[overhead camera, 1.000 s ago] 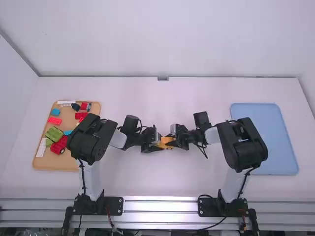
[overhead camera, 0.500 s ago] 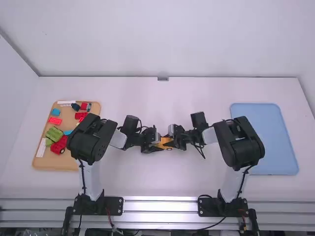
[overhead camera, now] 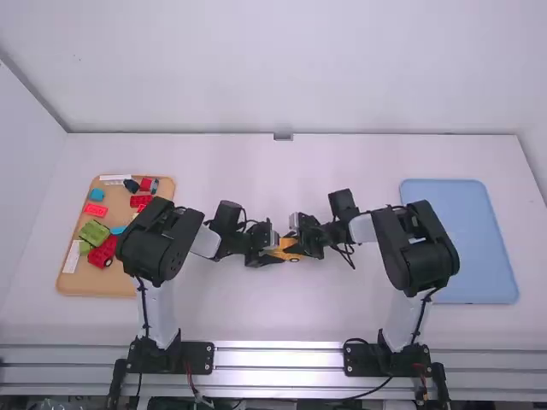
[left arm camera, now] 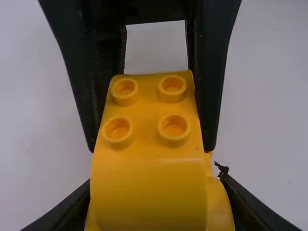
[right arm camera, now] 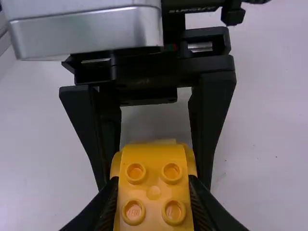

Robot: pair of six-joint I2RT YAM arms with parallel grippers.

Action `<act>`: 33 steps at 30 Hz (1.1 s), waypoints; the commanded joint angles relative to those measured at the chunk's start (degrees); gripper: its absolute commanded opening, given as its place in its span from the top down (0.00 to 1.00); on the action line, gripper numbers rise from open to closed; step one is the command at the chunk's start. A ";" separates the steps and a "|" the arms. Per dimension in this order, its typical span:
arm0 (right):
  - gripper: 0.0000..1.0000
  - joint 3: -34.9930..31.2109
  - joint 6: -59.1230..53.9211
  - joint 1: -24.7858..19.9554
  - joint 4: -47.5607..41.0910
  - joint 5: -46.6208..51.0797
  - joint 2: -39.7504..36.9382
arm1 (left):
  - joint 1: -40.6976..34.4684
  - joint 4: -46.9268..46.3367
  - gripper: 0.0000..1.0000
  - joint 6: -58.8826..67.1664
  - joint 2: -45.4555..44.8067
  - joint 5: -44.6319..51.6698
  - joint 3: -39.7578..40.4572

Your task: Assemble lego blocks to make yellow taxi

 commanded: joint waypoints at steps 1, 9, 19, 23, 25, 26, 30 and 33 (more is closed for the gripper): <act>1.00 -1.79 -3.91 -0.57 -2.80 9.73 2.75 | 0.13 -0.33 0.76 0.85 1.01 0.22 -0.17; 1.00 -1.81 -13.14 -1.51 -8.15 5.60 2.71 | -0.24 0.35 0.78 0.83 1.01 0.11 -0.17; 1.00 -1.81 -10.21 -1.44 -5.68 5.29 2.71 | -0.24 4.57 0.80 -4.98 1.01 -1.38 -0.17; 1.00 -1.84 -6.12 -1.46 -2.36 2.91 2.71 | -0.24 4.57 0.80 -5.18 1.01 -1.36 -0.17; 1.00 -1.81 -6.05 -1.49 -2.05 2.27 2.71 | -0.24 4.57 0.81 -5.16 1.01 -1.40 -0.15; 1.00 -1.81 -6.19 -1.42 -2.08 2.25 2.71 | -0.24 4.57 0.81 -5.16 1.03 -1.40 -0.15; 1.00 -1.84 -6.21 -0.70 -2.08 3.48 2.73 | -0.24 4.87 0.81 -5.14 1.01 -1.40 -0.17; 1.00 -1.84 -6.16 -0.94 -2.10 5.79 2.73 | -0.24 5.05 0.81 -5.16 1.01 -1.40 -0.17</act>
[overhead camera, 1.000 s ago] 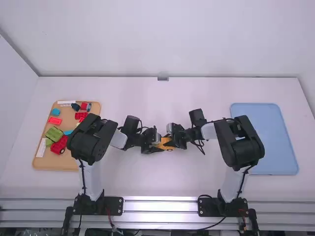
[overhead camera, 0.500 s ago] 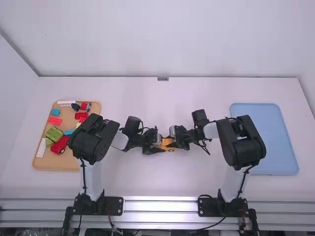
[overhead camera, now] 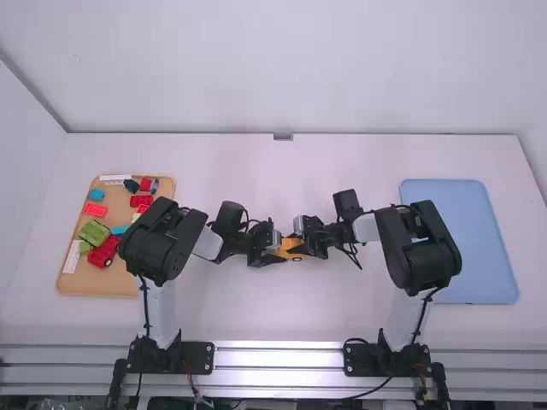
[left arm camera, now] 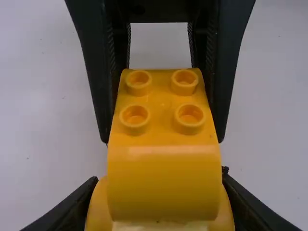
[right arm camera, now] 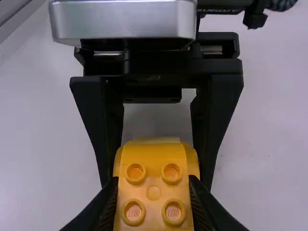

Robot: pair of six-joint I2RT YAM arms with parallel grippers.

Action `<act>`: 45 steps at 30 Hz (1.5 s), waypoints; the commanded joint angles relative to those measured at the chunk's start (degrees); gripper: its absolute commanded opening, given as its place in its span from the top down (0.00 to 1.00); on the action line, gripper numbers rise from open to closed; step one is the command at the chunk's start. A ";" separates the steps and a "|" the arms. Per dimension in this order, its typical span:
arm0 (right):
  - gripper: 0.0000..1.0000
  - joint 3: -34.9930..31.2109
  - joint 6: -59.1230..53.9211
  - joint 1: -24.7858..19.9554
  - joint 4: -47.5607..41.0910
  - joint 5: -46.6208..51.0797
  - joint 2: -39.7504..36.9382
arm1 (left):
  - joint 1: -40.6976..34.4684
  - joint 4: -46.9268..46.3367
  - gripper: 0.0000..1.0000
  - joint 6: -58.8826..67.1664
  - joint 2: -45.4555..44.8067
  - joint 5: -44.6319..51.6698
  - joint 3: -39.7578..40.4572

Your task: Assemble lego blocks to make yellow taxi

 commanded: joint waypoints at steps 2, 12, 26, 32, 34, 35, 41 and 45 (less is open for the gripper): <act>1.00 -1.55 1.18 0.33 -1.14 8.44 2.71 | 0.63 0.39 0.81 -0.87 0.31 -0.39 0.35; 1.00 -6.36 4.17 0.98 7.65 12.90 2.71 | 0.66 0.50 0.81 -0.92 0.31 -0.39 0.35; 1.00 -4.04 0.83 0.81 1.81 9.57 2.71 | 0.70 0.39 0.82 -0.90 0.31 -0.35 0.35; 1.00 -2.38 3.61 2.82 0.13 15.98 2.71 | 0.66 0.28 0.82 -0.92 0.31 -0.35 0.35; 1.00 -2.36 3.43 2.95 -0.20 16.11 2.71 | 0.63 0.31 0.82 -0.92 0.31 -0.37 0.35; 1.00 -2.56 3.37 2.89 -0.28 16.13 2.71 | 0.70 0.31 0.83 -0.90 0.33 -0.37 0.35; 1.00 -3.50 5.09 1.33 -0.15 17.70 2.71 | 0.66 0.28 0.83 -0.92 0.31 -0.24 0.35; 1.00 -4.13 4.87 0.04 0.44 17.35 2.71 | 0.61 0.35 0.83 -0.90 0.31 -0.22 0.35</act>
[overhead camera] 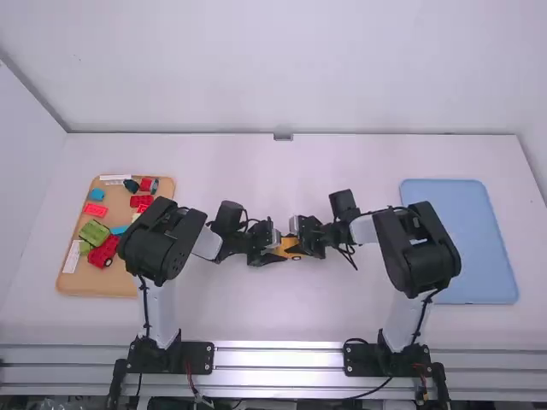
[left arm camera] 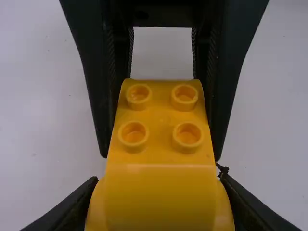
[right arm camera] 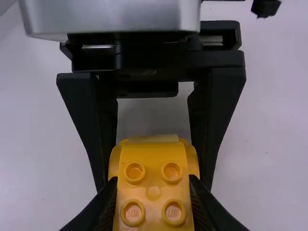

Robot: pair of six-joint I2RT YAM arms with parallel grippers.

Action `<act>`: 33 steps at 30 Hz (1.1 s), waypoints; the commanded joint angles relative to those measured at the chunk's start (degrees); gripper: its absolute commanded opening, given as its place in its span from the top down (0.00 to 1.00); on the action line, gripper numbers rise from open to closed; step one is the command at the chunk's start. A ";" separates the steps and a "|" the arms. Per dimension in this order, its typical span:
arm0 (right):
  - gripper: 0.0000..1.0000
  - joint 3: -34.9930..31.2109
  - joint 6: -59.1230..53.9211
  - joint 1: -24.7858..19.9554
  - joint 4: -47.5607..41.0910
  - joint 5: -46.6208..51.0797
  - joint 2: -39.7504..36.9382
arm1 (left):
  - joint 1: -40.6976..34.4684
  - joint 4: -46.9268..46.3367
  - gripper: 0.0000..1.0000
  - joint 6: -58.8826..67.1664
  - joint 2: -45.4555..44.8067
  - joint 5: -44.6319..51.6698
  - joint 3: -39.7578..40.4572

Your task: Assemble lego blocks to make yellow taxi

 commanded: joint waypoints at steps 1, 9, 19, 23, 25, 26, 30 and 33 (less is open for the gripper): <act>1.00 -3.37 1.64 -1.31 -2.01 13.25 3.28 | 0.26 0.15 0.83 -0.61 0.33 0.11 0.35; 0.94 -3.30 2.05 -1.33 1.79 6.67 3.26 | 0.26 0.04 0.91 -0.63 0.31 0.11 0.35; 0.53 -1.99 3.41 -1.29 5.25 -1.07 3.26 | 0.42 -0.61 0.94 -0.61 0.31 0.02 0.35; 0.42 -0.26 3.54 -2.40 5.29 -7.41 2.97 | 0.20 -0.79 0.94 -0.61 0.31 0.00 0.35; 0.32 0.50 3.34 -3.56 5.27 -11.96 2.67 | 0.20 -0.83 0.95 -0.61 0.31 0.00 0.35; 0.28 0.87 3.34 -4.42 5.25 -14.23 2.32 | 0.20 -0.90 0.95 -0.59 0.31 0.13 0.35; 0.20 1.14 3.54 -7.76 5.11 -16.92 1.57 | 0.33 -1.53 0.88 -0.59 0.31 -0.04 0.35; 0.18 1.14 3.56 -9.77 2.95 -16.13 1.53 | 0.20 -1.86 0.55 -0.57 0.31 0.13 0.35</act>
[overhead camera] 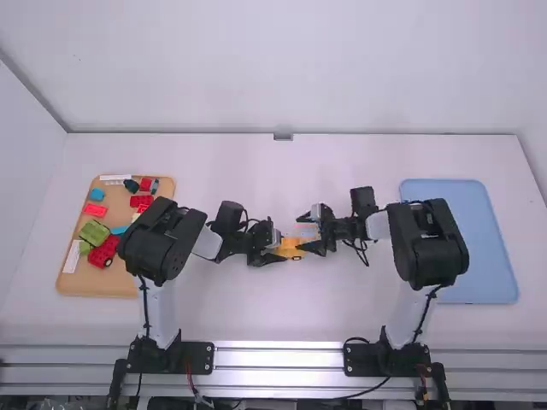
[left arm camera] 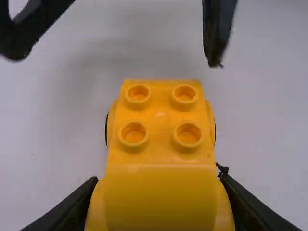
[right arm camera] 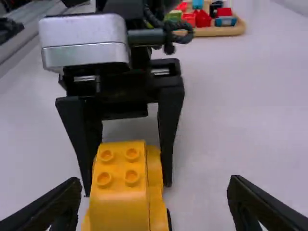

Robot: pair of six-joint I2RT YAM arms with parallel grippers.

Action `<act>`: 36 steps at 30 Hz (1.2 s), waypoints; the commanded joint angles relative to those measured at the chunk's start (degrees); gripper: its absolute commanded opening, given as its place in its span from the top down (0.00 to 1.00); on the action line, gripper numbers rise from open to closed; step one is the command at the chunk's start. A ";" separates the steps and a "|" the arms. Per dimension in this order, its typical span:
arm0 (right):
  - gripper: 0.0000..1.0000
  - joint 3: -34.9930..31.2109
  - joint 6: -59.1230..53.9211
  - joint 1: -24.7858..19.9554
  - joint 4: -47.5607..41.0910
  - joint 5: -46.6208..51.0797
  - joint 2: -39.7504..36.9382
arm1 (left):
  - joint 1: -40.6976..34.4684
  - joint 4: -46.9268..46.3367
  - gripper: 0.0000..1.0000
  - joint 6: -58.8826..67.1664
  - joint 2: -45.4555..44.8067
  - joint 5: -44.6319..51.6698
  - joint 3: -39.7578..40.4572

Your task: Assemble lego blocks to make yellow taxi

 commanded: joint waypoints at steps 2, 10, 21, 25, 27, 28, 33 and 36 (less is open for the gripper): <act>0.14 0.61 -0.22 -2.19 -3.19 0.22 -0.26 | 0.48 -1.07 0.27 -0.42 0.31 -0.48 0.13; 0.01 -2.78 -3.63 -0.07 -1.90 10.29 1.27 | 1.97 -3.96 0.01 -2.62 -2.23 -0.48 0.13; 0.02 -3.06 1.44 8.76 7.80 11.93 2.25 | 5.97 -28.28 0.01 -2.99 -23.82 -11.15 0.13; 0.01 -1.09 5.05 11.28 7.69 11.47 2.25 | 7.72 -35.17 0.01 -3.02 -32.26 -14.49 0.13; 0.02 -0.33 5.64 12.39 7.72 10.60 2.25 | 9.09 -38.23 0.01 -3.06 -36.61 -15.93 0.13; 0.01 -0.17 6.08 12.74 7.85 10.73 2.25 | 9.46 -38.91 0.01 -3.10 -37.64 -16.20 0.11; 0.01 1.03 12.31 16.17 9.86 17.35 2.25 | 13.62 -40.15 0.01 -12.59 -45.55 -21.35 0.09; 0.01 1.73 13.88 18.60 9.44 22.64 2.29 | 16.59 -39.23 0.01 -24.74 -49.70 -28.00 0.09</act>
